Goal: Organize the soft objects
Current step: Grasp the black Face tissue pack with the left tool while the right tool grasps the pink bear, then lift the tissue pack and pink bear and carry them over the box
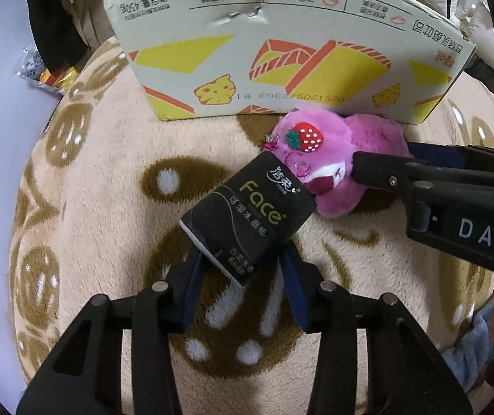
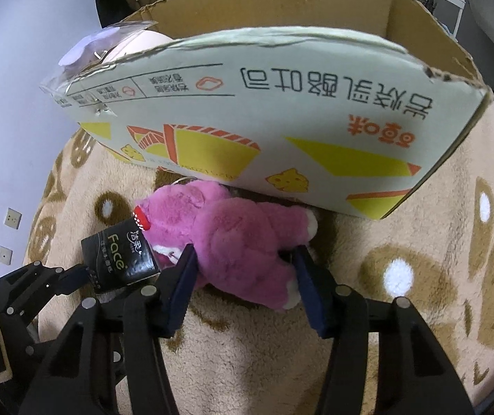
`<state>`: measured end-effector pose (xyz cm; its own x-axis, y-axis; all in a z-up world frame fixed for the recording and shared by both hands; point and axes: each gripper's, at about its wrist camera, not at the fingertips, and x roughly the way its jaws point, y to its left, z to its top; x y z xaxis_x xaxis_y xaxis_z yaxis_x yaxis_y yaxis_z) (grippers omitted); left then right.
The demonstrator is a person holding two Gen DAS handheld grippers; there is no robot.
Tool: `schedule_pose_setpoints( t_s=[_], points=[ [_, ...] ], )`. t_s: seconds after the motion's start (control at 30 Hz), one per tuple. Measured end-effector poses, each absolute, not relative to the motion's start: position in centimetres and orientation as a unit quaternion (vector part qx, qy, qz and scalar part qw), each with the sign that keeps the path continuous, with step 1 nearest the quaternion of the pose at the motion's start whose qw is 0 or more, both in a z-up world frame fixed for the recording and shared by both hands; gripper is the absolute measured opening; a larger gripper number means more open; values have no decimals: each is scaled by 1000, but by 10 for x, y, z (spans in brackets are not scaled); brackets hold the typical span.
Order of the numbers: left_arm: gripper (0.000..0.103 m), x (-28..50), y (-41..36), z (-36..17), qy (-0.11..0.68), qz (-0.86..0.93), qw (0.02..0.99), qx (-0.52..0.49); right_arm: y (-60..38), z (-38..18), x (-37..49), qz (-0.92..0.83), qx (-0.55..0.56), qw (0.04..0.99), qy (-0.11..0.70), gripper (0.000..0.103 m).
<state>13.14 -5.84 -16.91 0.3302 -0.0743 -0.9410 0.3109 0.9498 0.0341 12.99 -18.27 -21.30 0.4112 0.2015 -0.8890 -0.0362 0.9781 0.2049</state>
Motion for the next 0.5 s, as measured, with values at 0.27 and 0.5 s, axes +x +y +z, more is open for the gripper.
schedule_pose_setpoints(
  t_s=[0.27,0.5],
  points=[
    [60,132,-66,-173,545,-122,820,129,-199,-209,128,72,85,834,541,59],
    [72,139,-62,-171,535,-114,829,118,-204,-208,129,73,86,832,543,60]
  ],
)
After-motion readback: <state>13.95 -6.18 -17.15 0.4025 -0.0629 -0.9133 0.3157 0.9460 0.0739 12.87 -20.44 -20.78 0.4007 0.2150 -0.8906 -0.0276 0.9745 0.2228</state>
